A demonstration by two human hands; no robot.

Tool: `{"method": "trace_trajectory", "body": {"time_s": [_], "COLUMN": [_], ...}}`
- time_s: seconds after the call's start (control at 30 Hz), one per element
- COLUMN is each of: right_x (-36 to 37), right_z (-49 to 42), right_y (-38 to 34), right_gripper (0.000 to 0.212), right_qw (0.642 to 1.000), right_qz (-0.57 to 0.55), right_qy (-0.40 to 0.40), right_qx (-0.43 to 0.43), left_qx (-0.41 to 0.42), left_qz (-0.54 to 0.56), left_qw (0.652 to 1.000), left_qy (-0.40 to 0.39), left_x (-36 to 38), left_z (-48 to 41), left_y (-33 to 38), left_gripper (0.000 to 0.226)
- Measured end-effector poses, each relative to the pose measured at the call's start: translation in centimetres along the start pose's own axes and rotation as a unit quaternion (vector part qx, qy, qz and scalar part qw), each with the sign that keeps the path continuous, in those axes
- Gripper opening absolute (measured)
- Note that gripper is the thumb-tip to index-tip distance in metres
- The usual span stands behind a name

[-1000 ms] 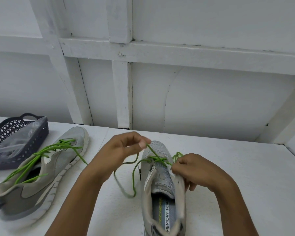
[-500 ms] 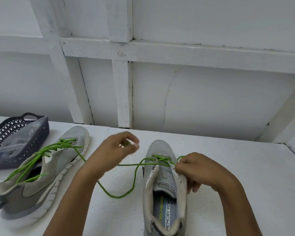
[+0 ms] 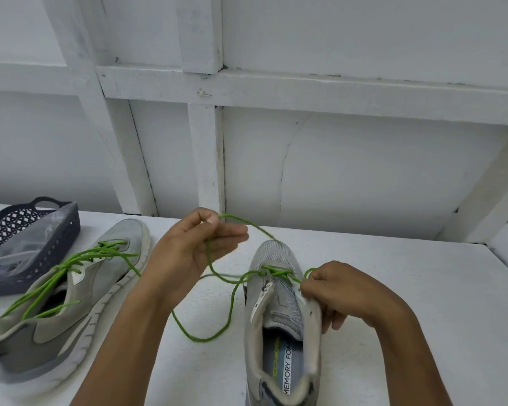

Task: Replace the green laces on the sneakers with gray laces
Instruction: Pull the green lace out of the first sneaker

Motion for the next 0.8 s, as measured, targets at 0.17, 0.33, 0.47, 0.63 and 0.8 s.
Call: {"method": "trace_trajectory", "body": {"time_s": [0.17,0.33,0.47,0.63,0.8], "right_x": [0.3,-0.1,-0.5,-0.4,-0.2], "right_z": [-0.2,-0.7,-1.6,-2.2,-2.3], "right_y": [-0.1,-0.2,0.0,0.5,-0.1], "right_gripper": [0.026,0.039,0.031,0.022,0.019], "right_qw": [1.000,0.999,0.991,0.990,0.989], "right_qz": [0.011,0.004,-0.016,-0.046,-0.038], "right_qy": [-0.001,0.049,0.121,0.119,0.113], "right_qx": [-0.002,-0.017,-0.048,-0.052,-0.092], "left_qx": [-0.040,-0.052,-0.038,-0.036,-0.028], "left_qz": [-0.220,-0.492,-0.529,-0.539,-0.523], "left_qw": [0.973,0.867,0.847,0.837,0.845], "left_qy": [0.048,0.052,-0.046,-0.092,-0.108], "left_x": [-1.9,-1.5,1.6,2.5,3.2], "left_z": [-0.5,-0.8,-0.5,-0.3,-0.1], "left_y": [-1.1,-2.9,-4.5,-5.4,-5.2], "left_gripper": [0.015,0.033,0.065,0.065,0.070]}}
Point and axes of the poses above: each hand's wrist, its own z-axis away from the middle knuckle, its own x-axis out of the palm, y = z × x, the point moved 8 cm from there along -z, towards the middle knuckle, and after that the axes turned 3 degrees about -z, right-handed, at the moved point
